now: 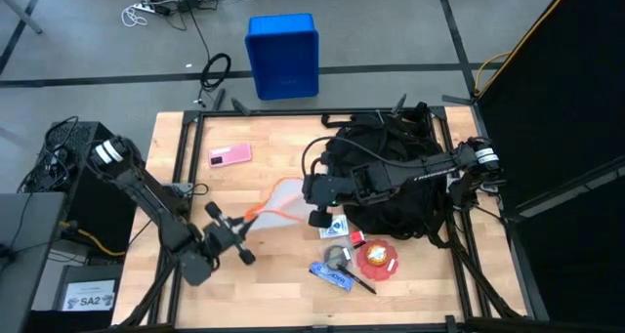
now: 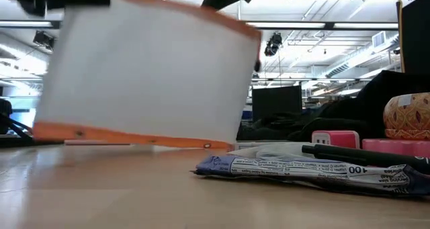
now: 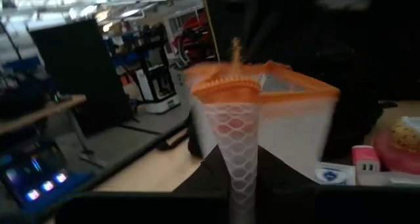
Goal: Unpack backpack
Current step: Prepare the zip bag to put the objects
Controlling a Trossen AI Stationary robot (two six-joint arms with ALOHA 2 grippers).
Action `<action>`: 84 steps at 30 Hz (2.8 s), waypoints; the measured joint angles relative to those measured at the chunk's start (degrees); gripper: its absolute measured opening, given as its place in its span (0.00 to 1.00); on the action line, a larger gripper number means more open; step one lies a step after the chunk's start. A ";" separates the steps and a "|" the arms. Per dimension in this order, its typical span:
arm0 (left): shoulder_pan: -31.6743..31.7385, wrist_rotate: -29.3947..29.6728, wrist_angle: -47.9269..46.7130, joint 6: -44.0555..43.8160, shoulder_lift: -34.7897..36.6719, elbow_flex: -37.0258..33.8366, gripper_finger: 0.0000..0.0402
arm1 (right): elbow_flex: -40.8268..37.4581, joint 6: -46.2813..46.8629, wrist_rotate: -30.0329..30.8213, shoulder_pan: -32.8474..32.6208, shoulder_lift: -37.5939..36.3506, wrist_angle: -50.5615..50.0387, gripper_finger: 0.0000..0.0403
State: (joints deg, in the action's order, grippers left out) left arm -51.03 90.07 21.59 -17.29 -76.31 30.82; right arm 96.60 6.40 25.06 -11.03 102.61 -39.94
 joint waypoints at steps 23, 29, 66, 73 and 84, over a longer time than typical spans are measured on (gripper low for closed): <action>-0.13 -1.28 29.36 13.84 2.25 -10.81 0.00 | -3.32 -14.21 -7.04 -0.96 0.42 2.09 0.00; -0.13 -2.18 30.01 14.26 2.23 -10.81 0.00 | -7.92 -16.01 -7.14 -0.79 0.42 2.46 0.10; -0.13 -4.21 33.05 17.23 2.16 -10.79 0.00 | -37.48 -38.78 1.40 7.51 7.64 44.85 0.56; -0.15 -4.92 33.05 17.18 2.16 -10.74 0.00 | -36.50 -41.67 8.37 7.55 12.23 54.44 0.52; -0.15 -5.28 33.00 17.28 2.16 -10.74 0.00 | -31.28 -37.65 8.62 7.40 12.20 46.50 0.06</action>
State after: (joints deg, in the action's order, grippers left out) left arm -51.18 84.79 54.59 -0.01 -74.15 20.08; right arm 65.31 -31.25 33.67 -3.63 114.81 6.56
